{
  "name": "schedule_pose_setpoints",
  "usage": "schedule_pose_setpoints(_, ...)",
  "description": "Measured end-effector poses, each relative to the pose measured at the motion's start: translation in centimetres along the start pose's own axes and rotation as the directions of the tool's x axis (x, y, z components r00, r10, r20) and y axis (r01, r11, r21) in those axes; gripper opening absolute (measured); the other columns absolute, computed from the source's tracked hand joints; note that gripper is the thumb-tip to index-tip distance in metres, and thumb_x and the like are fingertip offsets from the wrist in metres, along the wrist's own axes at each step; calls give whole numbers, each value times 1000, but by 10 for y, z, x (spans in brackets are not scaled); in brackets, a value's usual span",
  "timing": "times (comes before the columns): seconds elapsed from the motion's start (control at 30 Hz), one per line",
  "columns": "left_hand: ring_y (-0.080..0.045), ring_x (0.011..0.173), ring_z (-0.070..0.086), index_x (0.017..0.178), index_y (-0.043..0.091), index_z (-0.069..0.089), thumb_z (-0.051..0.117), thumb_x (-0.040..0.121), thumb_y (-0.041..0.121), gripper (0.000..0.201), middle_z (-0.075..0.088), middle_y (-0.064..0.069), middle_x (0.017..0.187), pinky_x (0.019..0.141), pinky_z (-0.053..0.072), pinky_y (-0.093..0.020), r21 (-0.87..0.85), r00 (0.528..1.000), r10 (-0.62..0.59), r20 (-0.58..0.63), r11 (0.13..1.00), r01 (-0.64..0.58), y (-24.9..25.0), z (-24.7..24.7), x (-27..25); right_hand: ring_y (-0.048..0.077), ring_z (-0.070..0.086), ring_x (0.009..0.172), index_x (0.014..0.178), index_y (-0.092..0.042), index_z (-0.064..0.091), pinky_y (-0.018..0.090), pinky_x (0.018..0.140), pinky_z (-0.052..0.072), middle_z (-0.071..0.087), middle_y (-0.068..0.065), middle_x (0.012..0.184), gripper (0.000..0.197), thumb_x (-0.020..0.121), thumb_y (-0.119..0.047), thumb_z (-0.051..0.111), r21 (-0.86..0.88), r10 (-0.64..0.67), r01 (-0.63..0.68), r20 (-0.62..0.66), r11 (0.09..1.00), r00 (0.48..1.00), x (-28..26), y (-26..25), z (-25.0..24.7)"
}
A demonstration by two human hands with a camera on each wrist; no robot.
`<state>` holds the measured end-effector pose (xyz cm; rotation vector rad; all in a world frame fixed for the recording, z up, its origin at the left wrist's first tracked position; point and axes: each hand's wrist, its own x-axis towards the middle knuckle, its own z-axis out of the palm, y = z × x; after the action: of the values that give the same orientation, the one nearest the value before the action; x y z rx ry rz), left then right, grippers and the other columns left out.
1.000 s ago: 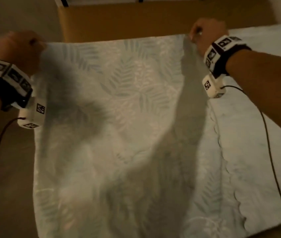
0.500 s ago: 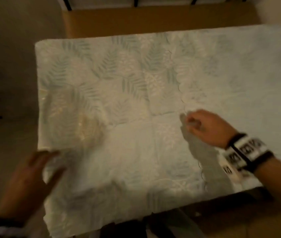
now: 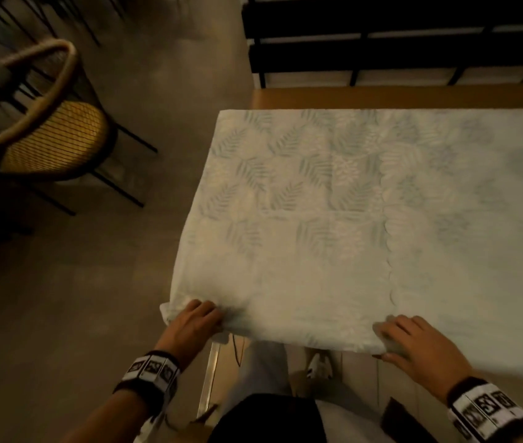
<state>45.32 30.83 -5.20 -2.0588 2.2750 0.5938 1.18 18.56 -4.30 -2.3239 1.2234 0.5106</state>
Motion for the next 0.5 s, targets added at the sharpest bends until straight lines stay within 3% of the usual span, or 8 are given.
schedule_pose_setpoints(0.1,-16,77,56,85,28,62,65,84,33,6,62,8,86,62,55,-32,-16,999,-46,-19,999,46,-4,-4,-1,7,68,70,80,-35,71,17,54,56,74,-13,83,42,49,-36,100,-35,-75,76,17,997,997,-3,-14,-2)
schedule_pose_setpoints(0.23,-14,77,51,82,29,60,62,83,32,3,60,9,87,64,50,-27,-3,996,-79,-42,997,79,-14,2,-11,7,63,69,73,-35,63,20,55,56,72,-13,83,39,57,-31,98,9,-35,35,23,999,999,-3,-19,11)
schedule_pose_setpoints(0.3,-12,83,51,86,30,64,73,79,25,13,59,10,95,72,48,-24,-59,988,-110,-106,993,104,-16,9,-21,6,57,72,74,-39,55,14,54,49,70,-13,87,31,72,-54,82,-11,-14,14,29,1000,999,-1,-22,8)
schedule_pose_setpoints(0.33,-11,88,50,92,29,65,76,78,23,19,57,11,100,77,47,-22,-157,967,-200,-158,972,175,-17,12,-27,5,55,79,80,-41,53,13,59,45,67,-14,96,29,81,-69,63,3,30,-30,91,1000,995,-2,-33,-6)
schedule_pose_setpoints(0.37,-10,92,49,99,29,65,76,78,23,24,55,11,104,82,45,-21,-281,923,-327,-203,922,265,-18,14,-34,6,56,91,91,-42,56,14,68,46,62,-15,110,37,84,-78,47,31,46,-49,95,998,994,-1,-39,-12)
schedule_pose_setpoints(0.43,-12,94,52,106,29,61,74,81,21,30,52,8,107,84,49,-25,-516,777,-589,-223,747,419,-33,25,-49,7,54,116,119,-39,57,16,86,43,52,-15,132,64,79,-86,40,74,24,-27,41,997,999,6,-62,-22)
schedule_pose_setpoints(0.5,-20,95,58,110,23,57,75,80,25,35,53,1,109,83,54,-35,-629,614,-785,-88,522,577,-51,39,-58,1,55,111,119,-40,57,14,83,41,53,-20,123,95,59,-102,16,46,28,-32,83,998,996,18,-97,-37)
